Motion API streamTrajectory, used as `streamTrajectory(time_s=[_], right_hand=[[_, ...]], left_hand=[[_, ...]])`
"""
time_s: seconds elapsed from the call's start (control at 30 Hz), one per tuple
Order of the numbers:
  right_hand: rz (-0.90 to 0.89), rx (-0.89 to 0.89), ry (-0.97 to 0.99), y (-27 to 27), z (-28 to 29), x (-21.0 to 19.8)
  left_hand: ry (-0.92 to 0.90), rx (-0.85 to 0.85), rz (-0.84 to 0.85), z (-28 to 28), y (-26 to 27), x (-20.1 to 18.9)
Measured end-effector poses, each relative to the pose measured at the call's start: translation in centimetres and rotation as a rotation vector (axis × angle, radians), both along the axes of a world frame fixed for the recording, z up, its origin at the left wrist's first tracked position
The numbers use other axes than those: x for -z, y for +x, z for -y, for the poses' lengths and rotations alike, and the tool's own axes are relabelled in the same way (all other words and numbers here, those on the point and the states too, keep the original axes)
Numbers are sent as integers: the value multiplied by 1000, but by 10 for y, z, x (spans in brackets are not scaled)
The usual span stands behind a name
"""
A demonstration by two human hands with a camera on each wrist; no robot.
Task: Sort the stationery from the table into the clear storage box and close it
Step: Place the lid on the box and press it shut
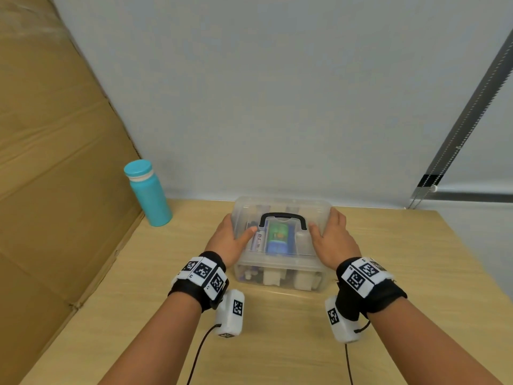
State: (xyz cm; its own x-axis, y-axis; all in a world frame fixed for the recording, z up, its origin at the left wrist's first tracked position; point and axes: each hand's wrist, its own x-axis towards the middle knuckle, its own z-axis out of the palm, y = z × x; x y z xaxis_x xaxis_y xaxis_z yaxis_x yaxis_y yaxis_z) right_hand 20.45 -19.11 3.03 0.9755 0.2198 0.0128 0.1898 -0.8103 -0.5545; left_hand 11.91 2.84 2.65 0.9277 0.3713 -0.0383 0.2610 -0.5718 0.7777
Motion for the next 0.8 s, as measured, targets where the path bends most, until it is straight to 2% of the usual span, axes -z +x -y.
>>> streamTrajectory(time_s=[0.13,0.2,0.33,0.43,0.5,0.67,0.8], right_hand=[[-3,20,-54,6,-3,5],[2,35,-71,7,-4,7],[0,82,-163,7,-4,7],[-72,89,-69,7,-4,7],[-79,89,-38,6,-3,6],[-134,142,-50,3,-1,0],[-177,162,-42,1,0,0]], left_hand=[[164,-28,-110,-5,11,3],[175,-55,-101,-4,11,5],[85,-121,-98,-2,9,7],[-129,-160,-151,-1,10,6],[-196,-143,-162,-1,8,3],[-53,-119,-153,0,5,-2],[213,-85,-60,4,4,-6]])
